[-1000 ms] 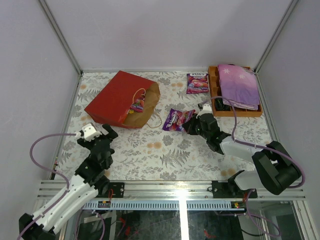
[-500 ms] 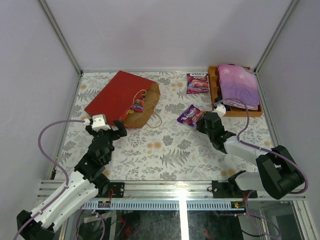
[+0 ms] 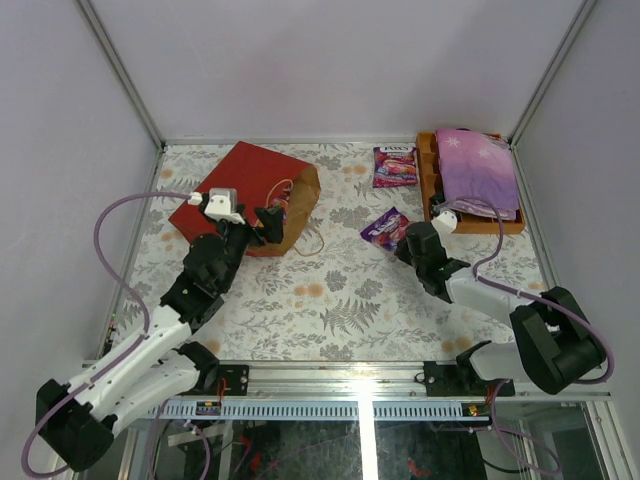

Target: Take the snacks out of the paper bag

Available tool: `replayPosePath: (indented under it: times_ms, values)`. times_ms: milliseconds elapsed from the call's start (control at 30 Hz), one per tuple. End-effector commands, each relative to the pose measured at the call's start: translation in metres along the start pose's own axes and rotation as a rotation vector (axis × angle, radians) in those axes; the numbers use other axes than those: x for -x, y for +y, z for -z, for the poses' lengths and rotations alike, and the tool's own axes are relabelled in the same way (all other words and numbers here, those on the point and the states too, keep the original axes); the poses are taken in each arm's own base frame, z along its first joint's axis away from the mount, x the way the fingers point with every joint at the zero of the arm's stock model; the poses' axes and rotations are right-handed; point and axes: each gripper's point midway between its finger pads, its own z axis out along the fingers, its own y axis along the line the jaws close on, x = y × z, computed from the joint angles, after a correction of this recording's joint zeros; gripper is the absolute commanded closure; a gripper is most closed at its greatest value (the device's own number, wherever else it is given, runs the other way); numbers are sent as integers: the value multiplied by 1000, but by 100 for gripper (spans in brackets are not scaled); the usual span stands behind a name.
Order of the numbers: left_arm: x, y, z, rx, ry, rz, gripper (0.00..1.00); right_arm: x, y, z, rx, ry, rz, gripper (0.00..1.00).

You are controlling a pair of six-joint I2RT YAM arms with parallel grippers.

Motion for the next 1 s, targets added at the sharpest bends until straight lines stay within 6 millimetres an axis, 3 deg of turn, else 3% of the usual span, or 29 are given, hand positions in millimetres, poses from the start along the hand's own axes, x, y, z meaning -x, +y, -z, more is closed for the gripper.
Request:
replayPosePath:
  times_ms: [0, 167, 367, 500, 567, 633, 667, 700, 800, 967]
  values:
    - [18, -28, -21, -101, -102, 78, 0, 27, 2, -7, -70, -99, -73, 100]
    - [4, -55, -46, -198, -119, 141, 0, 35, 7, -15, -94, -116, -52, 100]
    - [-40, -90, -65, -241, -86, 89, 0, 43, 0, -14, -132, -148, -9, 92]
    - [-64, -92, -77, -218, -53, 21, 0, 46, 3, -21, -123, -174, -25, 87]
    - [-69, -89, -82, -195, -27, -25, 0, 44, 6, -28, -117, -172, -28, 60]
    - [-70, -85, -80, -191, -10, -75, 0, 41, 12, -35, -99, -158, -31, 18]
    - [-70, -83, -77, -187, -6, -99, 0, 39, 15, -38, -89, -148, -32, 5]
    - [-69, -78, -74, -177, -2, -122, 0, 36, 19, -41, -74, -138, -38, 0]
    - [-59, -65, -61, -150, -12, -153, 0, 32, 32, -45, -9, -131, -75, 1]
    - [-49, -45, -50, -117, 39, -141, 0, 37, 60, -29, 44, -171, -44, 1]
